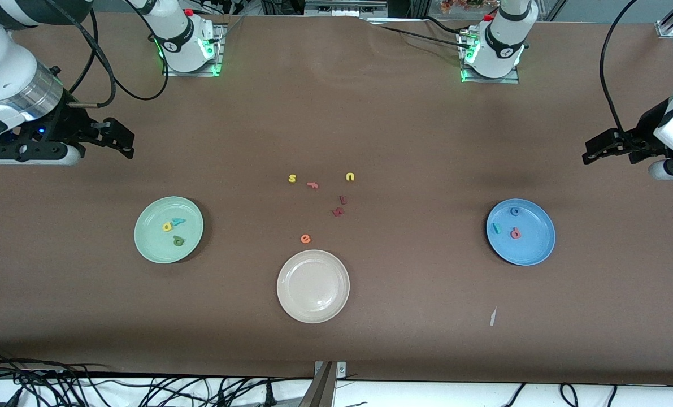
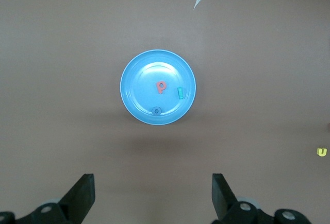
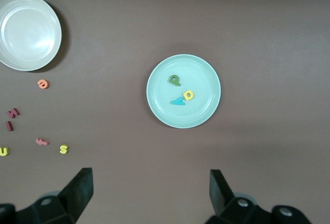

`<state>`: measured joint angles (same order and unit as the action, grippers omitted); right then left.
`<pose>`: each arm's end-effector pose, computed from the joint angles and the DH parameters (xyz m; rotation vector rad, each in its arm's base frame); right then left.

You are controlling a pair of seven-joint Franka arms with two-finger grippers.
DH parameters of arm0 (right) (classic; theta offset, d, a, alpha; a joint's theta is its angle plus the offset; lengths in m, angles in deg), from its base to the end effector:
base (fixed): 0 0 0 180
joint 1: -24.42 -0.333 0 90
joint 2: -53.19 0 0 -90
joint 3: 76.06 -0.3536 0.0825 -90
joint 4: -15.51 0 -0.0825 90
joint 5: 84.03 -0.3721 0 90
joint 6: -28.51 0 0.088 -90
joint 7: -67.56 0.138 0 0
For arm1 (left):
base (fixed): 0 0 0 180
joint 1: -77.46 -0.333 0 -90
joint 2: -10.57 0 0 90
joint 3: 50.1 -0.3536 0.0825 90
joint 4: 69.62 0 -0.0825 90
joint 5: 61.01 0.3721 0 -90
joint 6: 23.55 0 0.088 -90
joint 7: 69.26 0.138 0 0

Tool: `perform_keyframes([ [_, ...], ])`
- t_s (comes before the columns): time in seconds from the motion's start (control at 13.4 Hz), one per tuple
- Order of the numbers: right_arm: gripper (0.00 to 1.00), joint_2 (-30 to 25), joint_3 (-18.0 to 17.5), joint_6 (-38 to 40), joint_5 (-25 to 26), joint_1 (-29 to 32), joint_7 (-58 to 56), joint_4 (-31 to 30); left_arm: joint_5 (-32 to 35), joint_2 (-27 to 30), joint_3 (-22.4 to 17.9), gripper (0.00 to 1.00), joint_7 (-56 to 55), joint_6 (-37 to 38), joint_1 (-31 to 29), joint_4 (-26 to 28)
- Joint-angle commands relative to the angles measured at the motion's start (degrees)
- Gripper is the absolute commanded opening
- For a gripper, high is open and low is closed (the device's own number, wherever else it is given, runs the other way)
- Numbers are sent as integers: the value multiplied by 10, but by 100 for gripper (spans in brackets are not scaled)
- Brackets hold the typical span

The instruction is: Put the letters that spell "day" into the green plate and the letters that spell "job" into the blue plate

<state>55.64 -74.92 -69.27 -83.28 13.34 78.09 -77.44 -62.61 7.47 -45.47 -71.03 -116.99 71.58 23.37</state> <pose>0.5611 0.0969 0.5957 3.1346 -0.0137 0.0679 0.5617 0.0097 0.5824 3.1076 0.0855 -0.0719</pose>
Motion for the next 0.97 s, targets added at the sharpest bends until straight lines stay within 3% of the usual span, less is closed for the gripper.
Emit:
perform_keyframes([
  [0.0, 100, -9, -1, -9, -2, 9, -6, -16, -9, 4, 0, 100, 12, -2, -1, 1],
  [0.89, 100, 4, -4, -26, 2, 8, -5, -16, -12, 10, -1, 100, 25, 11, -4, -4],
])
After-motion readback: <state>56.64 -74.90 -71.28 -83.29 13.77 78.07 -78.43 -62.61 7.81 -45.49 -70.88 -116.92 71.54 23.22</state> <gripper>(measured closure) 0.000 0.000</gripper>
